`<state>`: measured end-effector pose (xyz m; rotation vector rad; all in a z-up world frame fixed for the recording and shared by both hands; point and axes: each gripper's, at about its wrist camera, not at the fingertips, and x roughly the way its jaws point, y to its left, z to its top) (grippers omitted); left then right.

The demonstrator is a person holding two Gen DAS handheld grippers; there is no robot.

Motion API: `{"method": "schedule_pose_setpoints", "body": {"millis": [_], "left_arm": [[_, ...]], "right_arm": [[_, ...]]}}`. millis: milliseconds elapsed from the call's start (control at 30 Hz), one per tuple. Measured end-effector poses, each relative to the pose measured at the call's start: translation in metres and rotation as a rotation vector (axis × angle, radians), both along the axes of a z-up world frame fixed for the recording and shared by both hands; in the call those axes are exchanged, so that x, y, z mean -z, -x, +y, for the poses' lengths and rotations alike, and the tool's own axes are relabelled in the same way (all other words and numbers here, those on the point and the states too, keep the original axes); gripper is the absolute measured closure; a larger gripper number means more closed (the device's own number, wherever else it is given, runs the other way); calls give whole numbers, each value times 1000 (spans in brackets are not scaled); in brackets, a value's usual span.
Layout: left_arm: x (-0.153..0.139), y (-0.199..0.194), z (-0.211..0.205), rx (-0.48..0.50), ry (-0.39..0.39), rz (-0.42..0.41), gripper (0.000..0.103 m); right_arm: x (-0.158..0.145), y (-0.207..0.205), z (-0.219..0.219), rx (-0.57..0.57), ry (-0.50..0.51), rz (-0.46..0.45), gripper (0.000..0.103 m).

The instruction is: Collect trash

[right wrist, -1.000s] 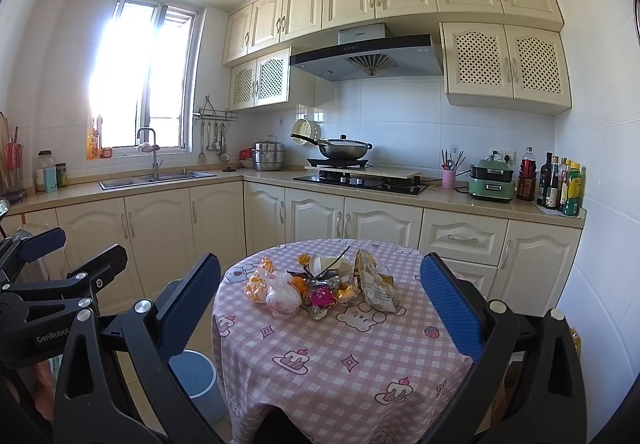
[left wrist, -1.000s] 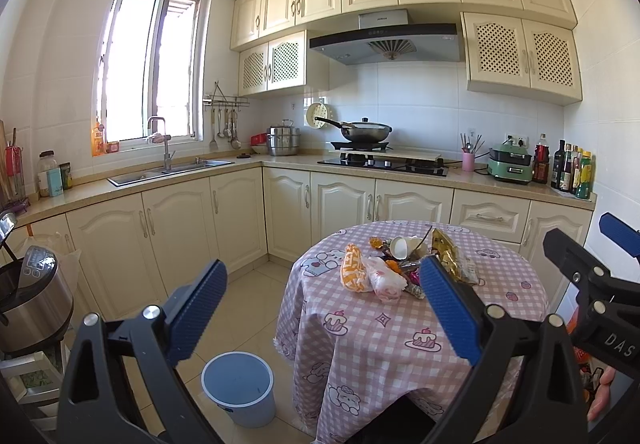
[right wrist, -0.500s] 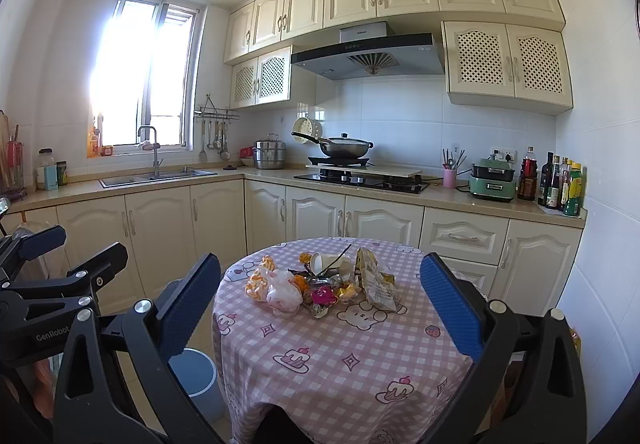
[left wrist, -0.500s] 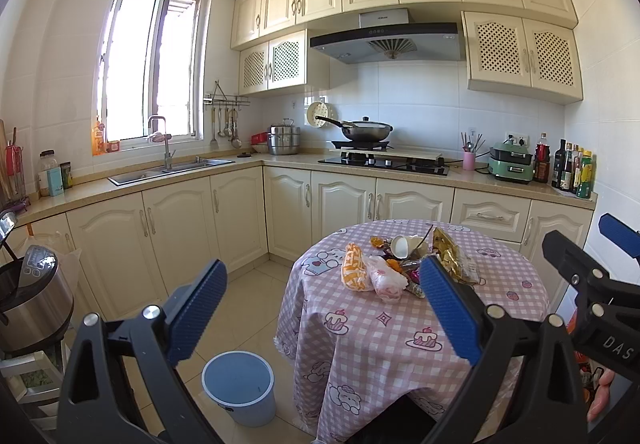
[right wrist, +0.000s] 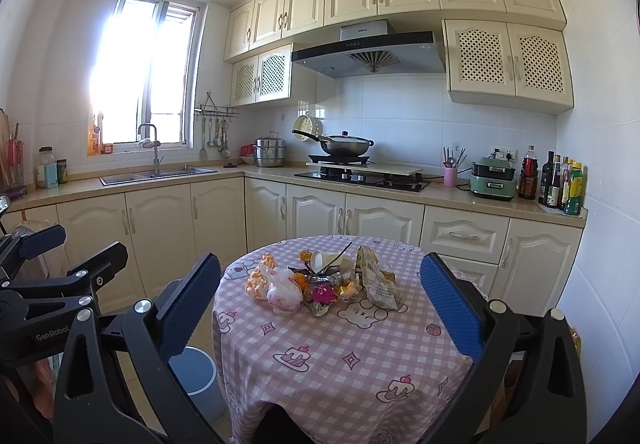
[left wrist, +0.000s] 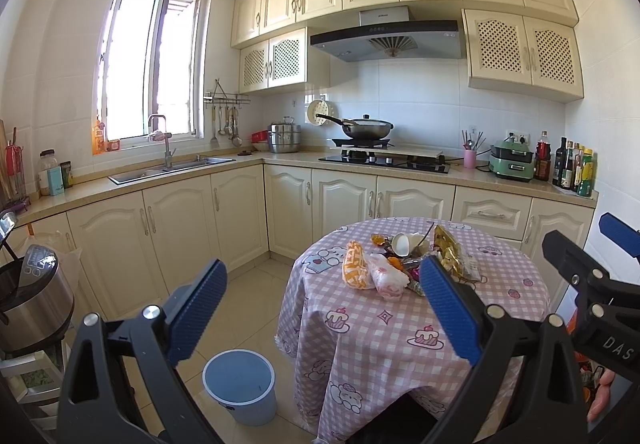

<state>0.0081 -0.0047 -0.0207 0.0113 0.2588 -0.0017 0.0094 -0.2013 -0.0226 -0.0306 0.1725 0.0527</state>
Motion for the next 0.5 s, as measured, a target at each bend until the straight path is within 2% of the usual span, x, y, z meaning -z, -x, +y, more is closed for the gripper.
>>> {"method": "schedule_pose_setpoints", "body": {"millis": [500], "left_arm": [[-1, -4, 0, -4, -5, 16, 8]], "right_arm": [[1, -4, 1, 1, 2, 12, 7]]}}
